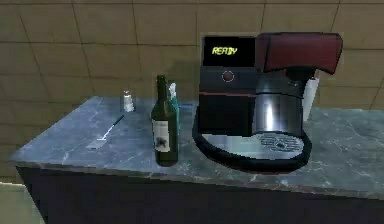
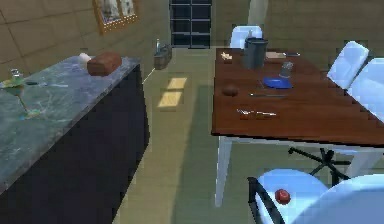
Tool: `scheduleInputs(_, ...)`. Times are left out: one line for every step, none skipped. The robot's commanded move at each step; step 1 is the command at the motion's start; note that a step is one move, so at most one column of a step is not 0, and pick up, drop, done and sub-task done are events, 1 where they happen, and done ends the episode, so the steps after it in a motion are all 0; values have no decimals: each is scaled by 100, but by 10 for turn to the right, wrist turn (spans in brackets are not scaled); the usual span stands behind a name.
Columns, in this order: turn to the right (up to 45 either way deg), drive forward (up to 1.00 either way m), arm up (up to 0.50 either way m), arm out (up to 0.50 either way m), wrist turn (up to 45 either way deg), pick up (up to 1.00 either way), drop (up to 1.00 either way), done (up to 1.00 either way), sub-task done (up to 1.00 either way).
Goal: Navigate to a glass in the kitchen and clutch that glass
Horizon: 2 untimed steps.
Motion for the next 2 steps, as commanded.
scheduleInputs(-360, 0, 0, 0, 0, 0, 0, 0, 0)
scheduleInputs(450, 0, 0, 0, 0, 0, 0, 0, 0)
